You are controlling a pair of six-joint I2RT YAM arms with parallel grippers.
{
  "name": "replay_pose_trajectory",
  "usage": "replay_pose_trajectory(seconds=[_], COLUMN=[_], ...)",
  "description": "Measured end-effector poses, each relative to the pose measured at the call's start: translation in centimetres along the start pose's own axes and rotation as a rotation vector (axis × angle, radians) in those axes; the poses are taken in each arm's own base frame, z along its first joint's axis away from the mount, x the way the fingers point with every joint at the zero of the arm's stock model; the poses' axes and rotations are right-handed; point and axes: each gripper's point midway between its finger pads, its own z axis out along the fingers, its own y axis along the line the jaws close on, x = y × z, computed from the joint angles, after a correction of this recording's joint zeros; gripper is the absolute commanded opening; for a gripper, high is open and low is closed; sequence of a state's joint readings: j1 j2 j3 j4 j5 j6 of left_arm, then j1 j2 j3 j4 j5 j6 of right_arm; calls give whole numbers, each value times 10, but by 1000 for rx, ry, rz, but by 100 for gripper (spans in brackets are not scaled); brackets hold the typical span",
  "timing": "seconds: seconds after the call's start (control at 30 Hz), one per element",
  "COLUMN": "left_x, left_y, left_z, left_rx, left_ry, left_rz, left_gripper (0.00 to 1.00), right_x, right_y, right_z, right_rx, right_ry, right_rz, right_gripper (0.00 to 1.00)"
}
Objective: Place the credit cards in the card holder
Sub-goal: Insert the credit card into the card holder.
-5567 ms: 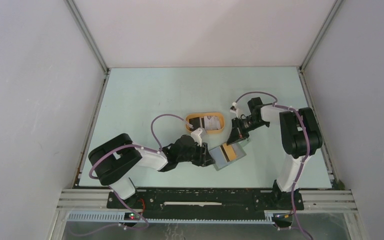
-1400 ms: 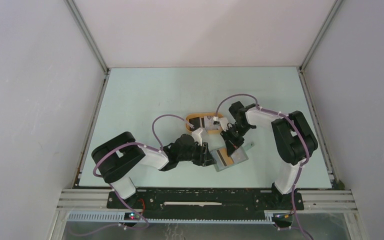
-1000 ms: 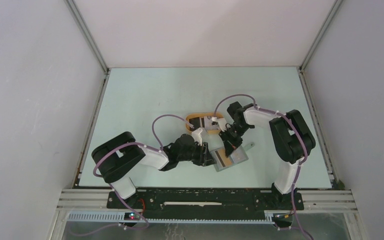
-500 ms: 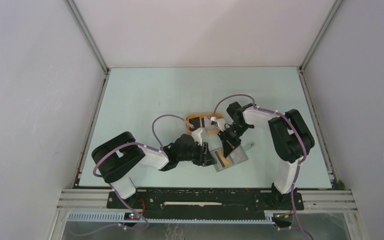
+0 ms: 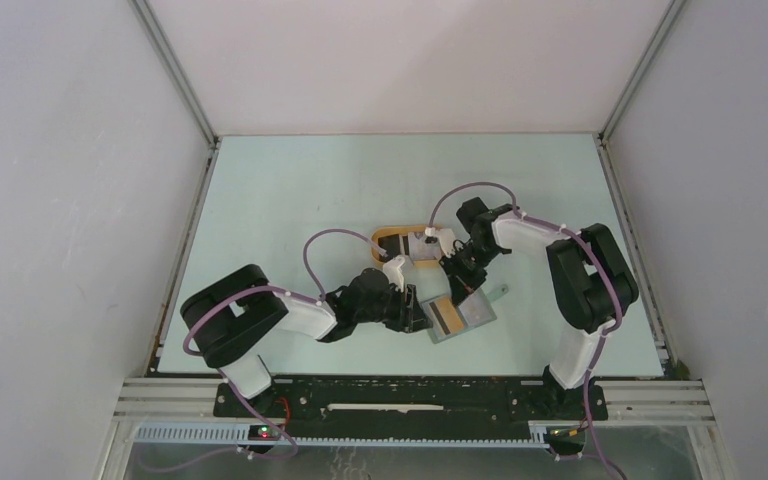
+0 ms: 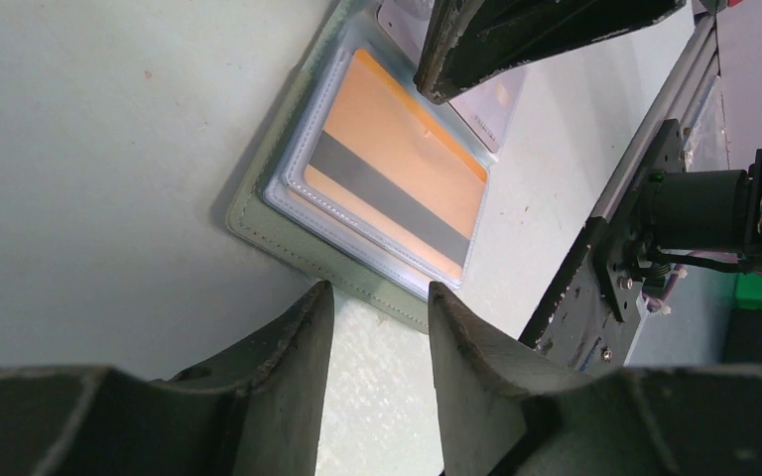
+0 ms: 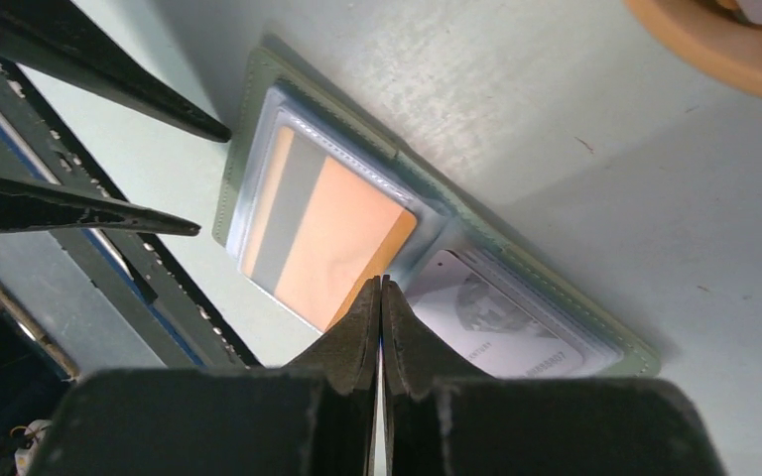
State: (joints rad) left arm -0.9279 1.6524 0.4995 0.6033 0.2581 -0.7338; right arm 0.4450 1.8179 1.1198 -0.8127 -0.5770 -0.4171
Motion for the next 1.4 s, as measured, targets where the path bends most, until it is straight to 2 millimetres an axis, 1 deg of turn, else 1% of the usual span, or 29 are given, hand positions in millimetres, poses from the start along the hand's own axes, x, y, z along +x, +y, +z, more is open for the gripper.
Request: replay_pose_trajectory(seconds=[0.17,0.33,0.43,0.6,0.7,0.8,0.83,0.9,1.0,1.1,1.17,1.27,1.3,1.4], left_x=[0,0,0,-1,-6,-16,-21,-27,-33,-32,-30,-22,-19,-9], left_y=[0,0,0,1,5,3,1,-2,0,5,7,11,13,19], left_z=[0,0,0,-3,-11,-23,-28,-35,-45,-51,-53,-54,-54,-56], left_rx=[0,1,1,-14,-55,-75,-77,-78,-100,-123,-128,-128,-127,-127], left_ry=[0,1,2,-1,-14,-54,-72,-101,-135,-153,-159,-159,-159,-158], left_rz=[0,0,-1,-3,-9,-9,-8,-5,-9,-35,-63,-122,-142,-211], left_gripper=[46,46,47,50,53,55,59,63,69,73,73,73,74,73], right_x=[2,4,4,4,1,-4,-5,-7,-6,-2,0,2,4,6], right_y=[-4,-3,-1,-2,0,1,0,-3,-12,-23,-32,-41,-46,-54], right_z=[2,9,10,9,0,-16,-21,-30,-35,-37,-40,-47,-51,-58], right_rx=[31,31,29,23,-3,-22,-22,-8,15,48,68,72,76,71], right_ry=[16,40,43,36,4,-54,-72,-100,-108,-103,-107,-132,-144,-171], right_rz=[-5,-16,-20,-15,-8,-11,-13,-13,7,30,50,86,108,143], right_gripper=[6,6,6,7,8,9,9,9,9,12,17,25,26,27])
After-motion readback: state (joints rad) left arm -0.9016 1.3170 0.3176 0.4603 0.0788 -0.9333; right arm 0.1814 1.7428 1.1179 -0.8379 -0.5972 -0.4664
